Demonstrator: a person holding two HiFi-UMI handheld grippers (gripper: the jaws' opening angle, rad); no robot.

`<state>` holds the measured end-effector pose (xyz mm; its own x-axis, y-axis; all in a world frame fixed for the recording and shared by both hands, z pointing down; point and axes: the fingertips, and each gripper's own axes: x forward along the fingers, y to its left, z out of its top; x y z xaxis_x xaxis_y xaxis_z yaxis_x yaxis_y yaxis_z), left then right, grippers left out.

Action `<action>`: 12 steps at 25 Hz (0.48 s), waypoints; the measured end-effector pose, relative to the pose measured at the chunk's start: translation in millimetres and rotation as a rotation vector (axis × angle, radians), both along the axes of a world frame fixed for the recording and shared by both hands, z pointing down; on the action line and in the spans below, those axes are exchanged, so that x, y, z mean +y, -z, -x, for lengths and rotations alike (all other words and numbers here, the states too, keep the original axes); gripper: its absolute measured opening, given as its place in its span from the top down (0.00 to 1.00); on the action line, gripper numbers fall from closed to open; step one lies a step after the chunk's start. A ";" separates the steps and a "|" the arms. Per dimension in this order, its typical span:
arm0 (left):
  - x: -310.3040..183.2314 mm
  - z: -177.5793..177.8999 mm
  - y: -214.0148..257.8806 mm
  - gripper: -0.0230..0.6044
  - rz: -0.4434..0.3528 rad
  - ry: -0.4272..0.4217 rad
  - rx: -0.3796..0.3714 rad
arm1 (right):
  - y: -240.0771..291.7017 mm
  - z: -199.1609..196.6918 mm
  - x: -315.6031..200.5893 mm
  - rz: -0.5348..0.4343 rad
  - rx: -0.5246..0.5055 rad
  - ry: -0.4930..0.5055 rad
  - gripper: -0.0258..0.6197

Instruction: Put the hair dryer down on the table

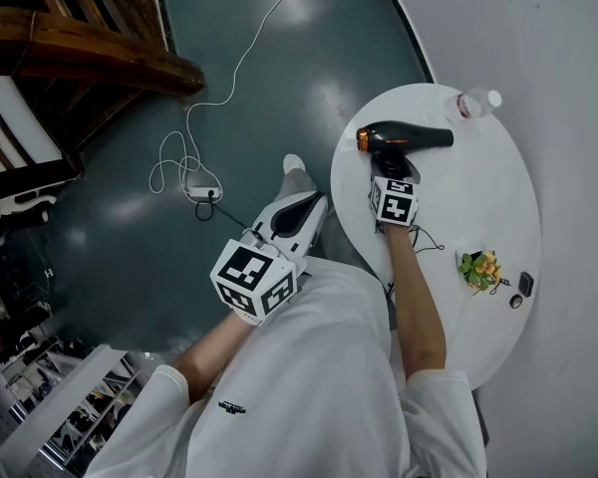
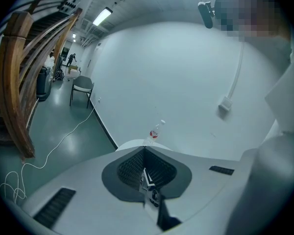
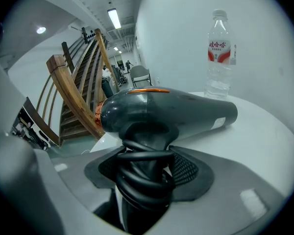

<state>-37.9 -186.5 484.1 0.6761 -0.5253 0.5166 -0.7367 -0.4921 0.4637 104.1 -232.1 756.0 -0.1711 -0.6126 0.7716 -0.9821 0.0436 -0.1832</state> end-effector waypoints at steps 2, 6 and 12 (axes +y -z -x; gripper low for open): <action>-1.6 0.6 0.1 0.95 0.001 0.000 -0.003 | 0.1 0.1 -0.4 -0.003 -0.008 -0.002 0.52; -3.7 -0.1 -1.2 0.95 0.002 -0.004 -0.007 | 0.3 1.7 -0.9 -0.002 -0.035 0.002 0.52; -6.6 -3.1 1.5 0.95 0.001 -0.011 -0.005 | 9.1 0.8 0.1 -0.023 -0.033 0.015 0.52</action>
<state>-34.9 -193.1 482.6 0.6792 -0.5177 0.5203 -0.7336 -0.4996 0.4607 103.3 -232.0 747.0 -0.2058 -0.6273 0.7511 -0.9747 0.0630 -0.2145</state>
